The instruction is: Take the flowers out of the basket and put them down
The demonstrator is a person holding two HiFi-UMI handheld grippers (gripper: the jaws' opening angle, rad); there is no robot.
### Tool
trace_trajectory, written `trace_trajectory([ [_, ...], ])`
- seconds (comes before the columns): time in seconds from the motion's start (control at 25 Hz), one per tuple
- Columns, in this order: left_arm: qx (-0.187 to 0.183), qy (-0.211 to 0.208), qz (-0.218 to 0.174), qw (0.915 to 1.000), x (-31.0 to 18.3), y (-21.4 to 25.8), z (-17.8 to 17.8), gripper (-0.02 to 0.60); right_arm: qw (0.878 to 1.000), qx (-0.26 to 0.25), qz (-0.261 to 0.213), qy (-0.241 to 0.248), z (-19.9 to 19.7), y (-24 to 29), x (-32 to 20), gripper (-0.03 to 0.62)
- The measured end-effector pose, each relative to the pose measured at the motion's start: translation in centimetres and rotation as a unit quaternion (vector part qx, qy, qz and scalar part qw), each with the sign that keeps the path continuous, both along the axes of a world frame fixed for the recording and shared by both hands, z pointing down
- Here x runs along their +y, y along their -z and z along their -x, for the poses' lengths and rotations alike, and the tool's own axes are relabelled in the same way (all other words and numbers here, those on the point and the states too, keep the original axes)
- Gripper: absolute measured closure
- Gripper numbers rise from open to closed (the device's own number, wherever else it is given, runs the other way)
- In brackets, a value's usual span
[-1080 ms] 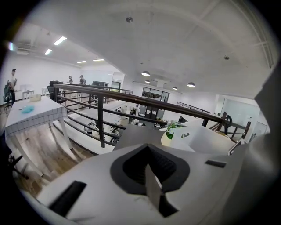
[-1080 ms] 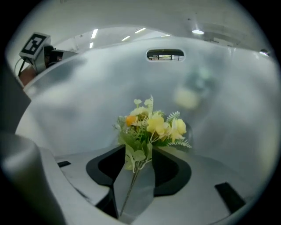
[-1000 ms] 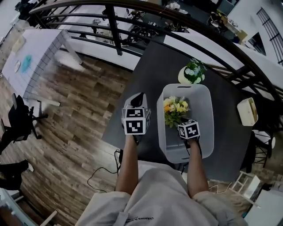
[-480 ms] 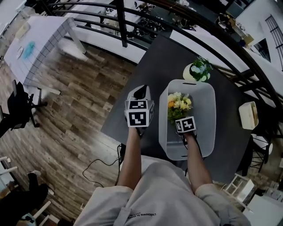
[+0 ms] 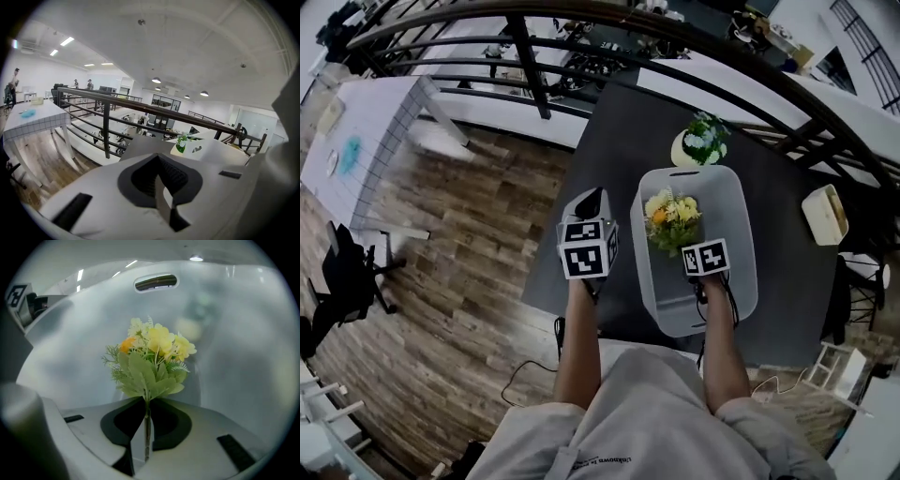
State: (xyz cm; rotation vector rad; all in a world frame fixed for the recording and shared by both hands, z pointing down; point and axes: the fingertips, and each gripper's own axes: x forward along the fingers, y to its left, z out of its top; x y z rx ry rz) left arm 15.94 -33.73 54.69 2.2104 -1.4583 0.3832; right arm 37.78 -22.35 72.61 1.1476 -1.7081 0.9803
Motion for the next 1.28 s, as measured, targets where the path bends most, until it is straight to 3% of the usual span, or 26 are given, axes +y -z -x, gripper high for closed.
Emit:
trace_trajectory([
  [0.32, 0.005, -0.086, -0.017, 0.9961, -0.1, 2.3, -2.6, 0.568, 0.996, -0.020, -0.052, -0.069, 0.6, 6.7, 0.0, 0.531],
  [0.68, -0.009, -0.220, -0.051, 0.9741, 2.0, 5.4, -7.7, 0.568, 0.975, -0.011, -0.141, -0.171, -0.7, 13.2, 0.5, 0.530],
  [0.88, -0.003, -0.301, -0.063, 0.9516, 4.5, 6.9, -11.3, 0.568, 0.951, -0.008, -0.197, -0.238, -1.5, 17.1, 1.8, 0.530],
  [1.08, -0.028, -0.358, -0.073, 0.9305, 7.6, 7.5, -15.7, 0.568, 0.925, -0.010, -0.241, -0.293, -4.1, 21.0, 5.2, 0.530],
  [1.16, -0.019, -0.383, -0.074, 0.9205, 9.5, 8.3, -17.9, 0.568, 0.909, -0.014, -0.262, -0.325, -5.7, 22.5, 7.5, 0.530],
  [1.28, -0.006, -0.410, -0.081, 0.9085, 12.3, 9.2, -20.4, 0.568, 0.874, -0.051, -0.307, -0.374, -7.2, 24.9, 10.6, 0.528],
])
